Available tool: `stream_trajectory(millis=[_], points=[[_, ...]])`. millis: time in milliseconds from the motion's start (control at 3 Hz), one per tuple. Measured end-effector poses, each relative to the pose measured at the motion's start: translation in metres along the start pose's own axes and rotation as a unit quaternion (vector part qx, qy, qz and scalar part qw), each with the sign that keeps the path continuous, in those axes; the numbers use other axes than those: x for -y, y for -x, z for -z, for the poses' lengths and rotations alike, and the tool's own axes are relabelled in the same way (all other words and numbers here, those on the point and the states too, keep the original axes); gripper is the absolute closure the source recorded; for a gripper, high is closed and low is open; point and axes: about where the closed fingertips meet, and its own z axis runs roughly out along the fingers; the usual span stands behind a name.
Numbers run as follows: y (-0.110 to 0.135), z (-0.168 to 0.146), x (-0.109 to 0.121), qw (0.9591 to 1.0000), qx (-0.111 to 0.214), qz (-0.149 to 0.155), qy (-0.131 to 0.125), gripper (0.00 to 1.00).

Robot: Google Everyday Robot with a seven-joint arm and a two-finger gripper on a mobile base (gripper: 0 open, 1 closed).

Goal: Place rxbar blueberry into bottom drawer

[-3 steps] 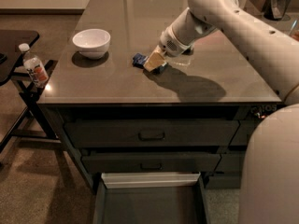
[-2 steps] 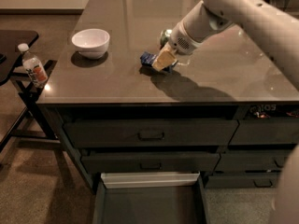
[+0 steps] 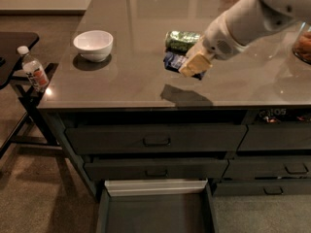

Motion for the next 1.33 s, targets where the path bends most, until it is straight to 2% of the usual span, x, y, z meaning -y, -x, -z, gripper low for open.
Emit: stream_trajectory(millis=[333, 667, 1000, 1333], points=[[-0.031, 0.035, -0.033, 0.9997, -0.005, 0.000, -0.024, 1.00], [-0.071, 0.054, -0.074, 0.9992, -0.016, -0.019, -0.031, 1.00], [-0.125, 0.054, -0.109, 0.9970, -0.034, -0.063, -0.027, 1.00], [-0.126, 0.048, -0.113, 0.9969, -0.040, -0.062, -0.027, 1.00]])
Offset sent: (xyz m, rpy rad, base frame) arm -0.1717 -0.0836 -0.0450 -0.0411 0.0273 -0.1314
